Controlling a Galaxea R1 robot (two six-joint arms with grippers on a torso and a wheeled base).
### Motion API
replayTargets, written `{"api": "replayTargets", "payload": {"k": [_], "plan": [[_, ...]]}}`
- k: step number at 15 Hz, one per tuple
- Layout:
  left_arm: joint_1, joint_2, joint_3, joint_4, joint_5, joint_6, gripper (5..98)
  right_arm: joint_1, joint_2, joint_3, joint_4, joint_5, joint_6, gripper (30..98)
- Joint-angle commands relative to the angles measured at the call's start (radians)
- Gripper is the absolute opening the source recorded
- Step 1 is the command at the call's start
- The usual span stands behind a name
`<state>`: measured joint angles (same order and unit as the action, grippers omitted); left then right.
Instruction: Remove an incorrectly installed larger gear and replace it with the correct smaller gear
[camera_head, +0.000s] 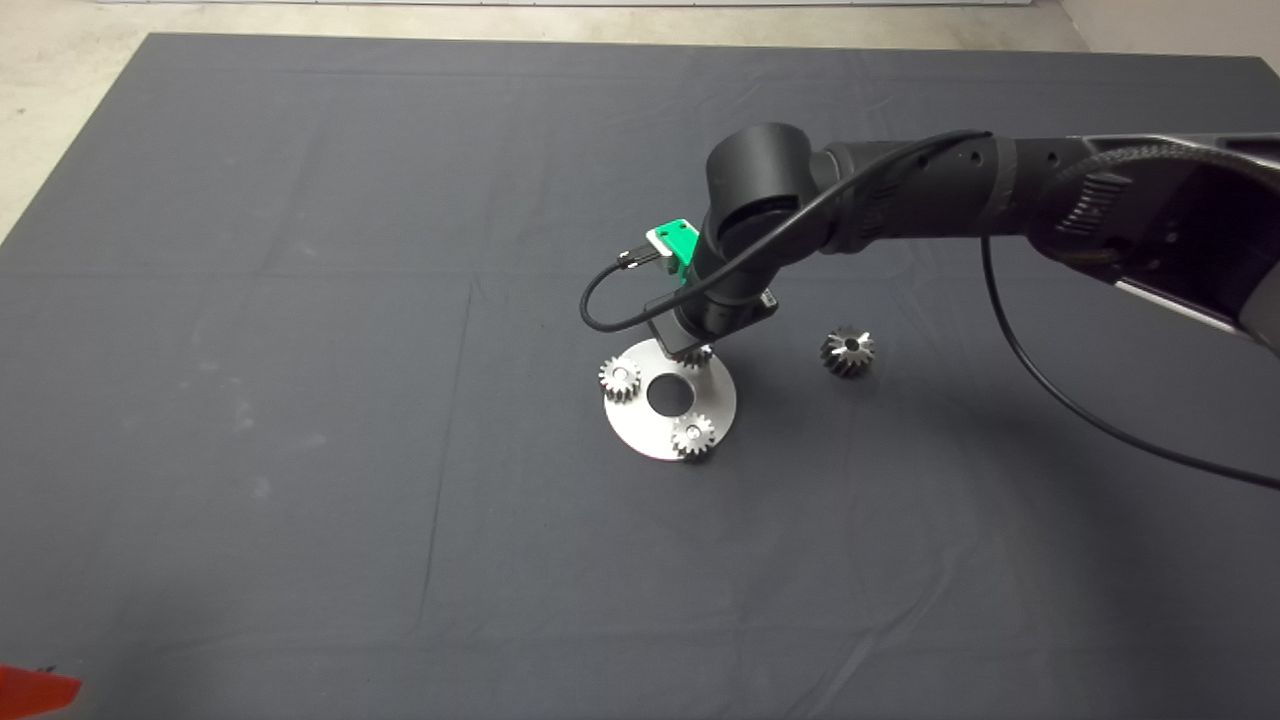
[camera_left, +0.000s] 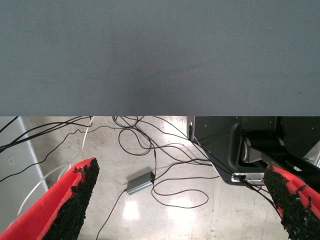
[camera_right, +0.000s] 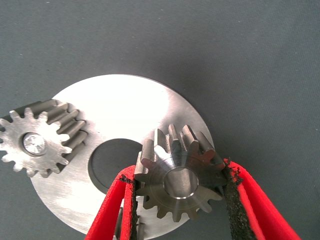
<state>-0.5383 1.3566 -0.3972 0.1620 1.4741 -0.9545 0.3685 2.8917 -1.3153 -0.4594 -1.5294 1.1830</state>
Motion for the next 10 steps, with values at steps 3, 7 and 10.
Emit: {"api": "replayTargets", "payload": {"k": [3, 7, 10], "plan": [[0.0, -0.007, 0.005, 0.012, 0.012, 0.0, 84.3, 0.031, -0.033, 0.015, -0.027, -0.087, 0.003, 34.9], [0.0, -0.001, -0.001, 0.012, 0.011, 0.0, 84.3, 0.032, -0.059, 0.039, -0.027, -0.087, 0.004, 34.8], [0.0, -0.001, -0.002, 0.014, 0.011, 0.0, 84.3, 0.03, -0.074, 0.044, -0.027, -0.087, 0.004, 34.8]]}}
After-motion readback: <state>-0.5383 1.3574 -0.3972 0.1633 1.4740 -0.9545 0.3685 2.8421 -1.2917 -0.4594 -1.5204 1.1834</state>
